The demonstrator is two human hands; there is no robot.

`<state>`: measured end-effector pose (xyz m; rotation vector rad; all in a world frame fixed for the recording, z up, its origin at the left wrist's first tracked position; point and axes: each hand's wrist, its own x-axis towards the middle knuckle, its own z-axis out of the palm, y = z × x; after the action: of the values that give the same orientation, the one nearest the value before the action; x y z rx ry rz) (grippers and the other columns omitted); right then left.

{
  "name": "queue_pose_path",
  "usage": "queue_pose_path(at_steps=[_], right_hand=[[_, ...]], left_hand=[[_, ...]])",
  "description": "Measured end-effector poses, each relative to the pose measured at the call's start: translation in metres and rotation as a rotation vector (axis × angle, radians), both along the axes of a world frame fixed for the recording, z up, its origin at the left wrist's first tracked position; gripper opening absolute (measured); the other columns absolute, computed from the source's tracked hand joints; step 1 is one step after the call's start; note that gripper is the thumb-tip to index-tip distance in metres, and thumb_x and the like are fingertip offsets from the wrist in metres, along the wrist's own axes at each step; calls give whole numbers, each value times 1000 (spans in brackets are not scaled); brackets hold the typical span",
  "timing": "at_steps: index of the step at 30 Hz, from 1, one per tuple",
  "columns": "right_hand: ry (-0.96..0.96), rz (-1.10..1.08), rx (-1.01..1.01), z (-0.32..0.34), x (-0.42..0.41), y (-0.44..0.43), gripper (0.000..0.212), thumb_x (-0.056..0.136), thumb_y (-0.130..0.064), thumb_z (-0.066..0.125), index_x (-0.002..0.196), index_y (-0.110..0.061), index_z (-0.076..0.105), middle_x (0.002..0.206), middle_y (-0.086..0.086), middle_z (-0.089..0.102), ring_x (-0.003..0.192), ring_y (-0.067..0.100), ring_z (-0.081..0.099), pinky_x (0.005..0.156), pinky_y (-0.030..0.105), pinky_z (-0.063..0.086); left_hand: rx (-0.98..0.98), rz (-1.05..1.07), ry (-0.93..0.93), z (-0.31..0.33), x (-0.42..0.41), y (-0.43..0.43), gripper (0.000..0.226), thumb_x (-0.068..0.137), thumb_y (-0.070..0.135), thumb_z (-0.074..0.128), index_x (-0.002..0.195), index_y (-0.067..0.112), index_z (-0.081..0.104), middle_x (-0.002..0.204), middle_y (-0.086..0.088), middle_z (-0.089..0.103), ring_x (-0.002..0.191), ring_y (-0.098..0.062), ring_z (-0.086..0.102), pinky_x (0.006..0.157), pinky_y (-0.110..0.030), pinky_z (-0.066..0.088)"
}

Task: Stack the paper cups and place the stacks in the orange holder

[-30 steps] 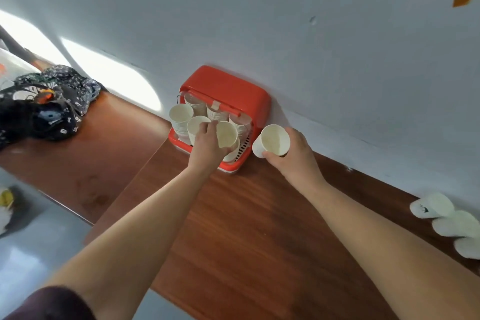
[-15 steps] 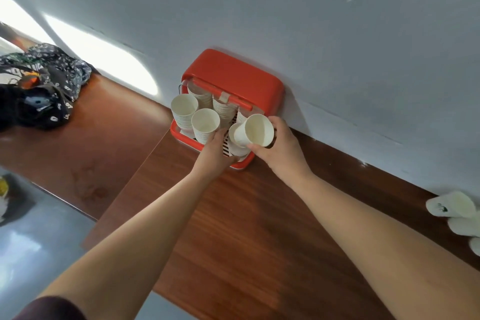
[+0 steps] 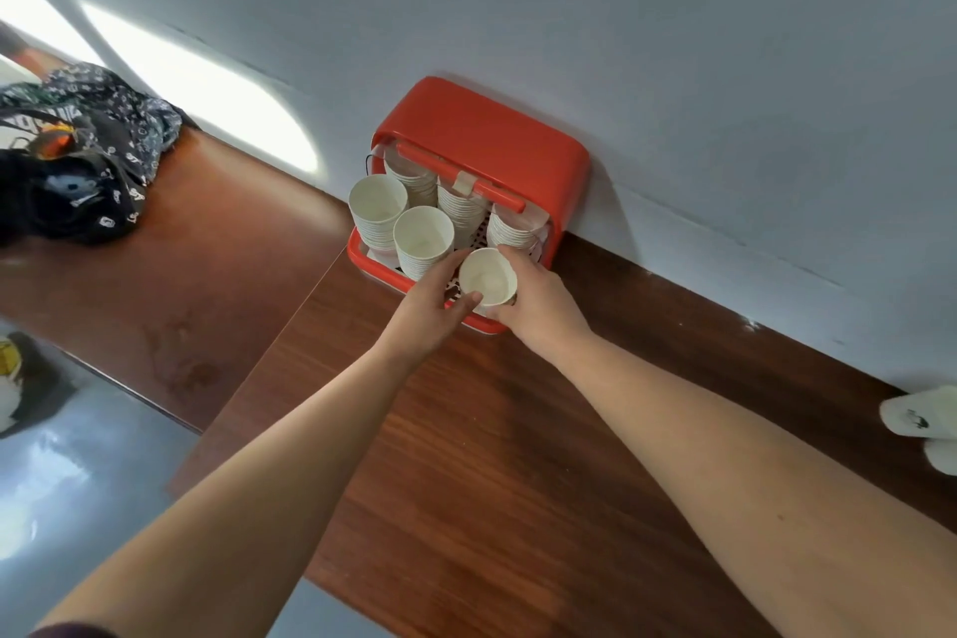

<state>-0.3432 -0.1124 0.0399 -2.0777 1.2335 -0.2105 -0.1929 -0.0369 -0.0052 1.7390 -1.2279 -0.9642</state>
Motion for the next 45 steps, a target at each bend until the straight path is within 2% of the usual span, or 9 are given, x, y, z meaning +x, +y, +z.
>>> queue_pose_path(at_steps=[4, 12, 18, 21, 25, 31, 35, 39, 45], right_hand=[[-26, -74, 26, -7, -3, -6, 65, 79, -20, 81, 136, -21, 51, 128, 2, 63, 118, 20, 58, 97, 39, 51], [-69, -145, 145, -15, -13, -5, 66, 80, -23, 80, 137, -16, 50, 133, 3, 60, 123, 20, 56, 100, 34, 47], [108, -149, 122, -13, -81, 8, 66, 88, -38, 71, 144, -15, 44, 145, 5, 50, 130, 20, 51, 106, 38, 46], [221, -142, 99, -9, -147, 17, 61, 91, -41, 65, 144, -18, 44, 147, 4, 46, 131, 22, 50, 104, 36, 47], [347, -164, 80, 1, -257, 20, 62, 93, -45, 60, 145, -17, 42, 149, 5, 42, 128, 23, 52, 103, 39, 47], [377, -357, 24, 28, -432, 14, 61, 92, -45, 58, 142, -13, 45, 142, 8, 44, 117, 23, 57, 98, 38, 47], [344, -499, -13, 37, -531, 18, 56, 91, -42, 61, 137, -13, 48, 134, 7, 47, 116, 25, 55, 96, 39, 47], [303, -639, -73, 35, -606, 20, 56, 87, -37, 67, 133, -11, 50, 130, 9, 49, 116, 26, 54, 95, 38, 45], [331, -703, -95, 8, -671, -3, 74, 80, -40, 74, 138, -8, 41, 134, 12, 46, 121, 30, 49, 95, 40, 42]], left_hand=[[-48, 104, -27, 2, -5, -3, 46, 95, 20, 66, 139, 21, 51, 130, 7, 64, 122, -7, 58, 104, -30, 48], [-36, 162, -102, 2, -14, 0, 40, 99, 31, 59, 137, 24, 51, 128, 7, 65, 121, -9, 58, 96, -26, 46], [102, 256, -147, 6, -33, 30, 38, 95, 23, 60, 130, 12, 54, 126, -1, 58, 112, -15, 58, 94, -28, 44], [251, 92, -216, 3, -64, 43, 31, 94, 25, 61, 123, 13, 59, 122, -3, 62, 113, -21, 59, 95, -31, 44], [365, -189, -298, 8, -135, 24, 41, 94, 30, 65, 130, 12, 58, 125, -6, 61, 115, -24, 60, 98, -30, 44], [279, -376, -351, 30, -297, -38, 45, 95, 41, 64, 133, 19, 55, 126, 3, 58, 113, -14, 57, 96, -28, 45], [215, -515, -355, 35, -409, -76, 46, 94, 40, 65, 132, 18, 55, 131, -2, 57, 117, -18, 56, 96, -28, 43], [160, -564, -352, 38, -502, -102, 53, 91, 36, 69, 136, 15, 51, 137, -6, 49, 124, -21, 52, 95, -24, 35], [140, -508, -425, 24, -587, -147, 85, 81, 33, 80, 148, 8, 34, 150, -13, 32, 138, -31, 38, 109, -41, 38]])
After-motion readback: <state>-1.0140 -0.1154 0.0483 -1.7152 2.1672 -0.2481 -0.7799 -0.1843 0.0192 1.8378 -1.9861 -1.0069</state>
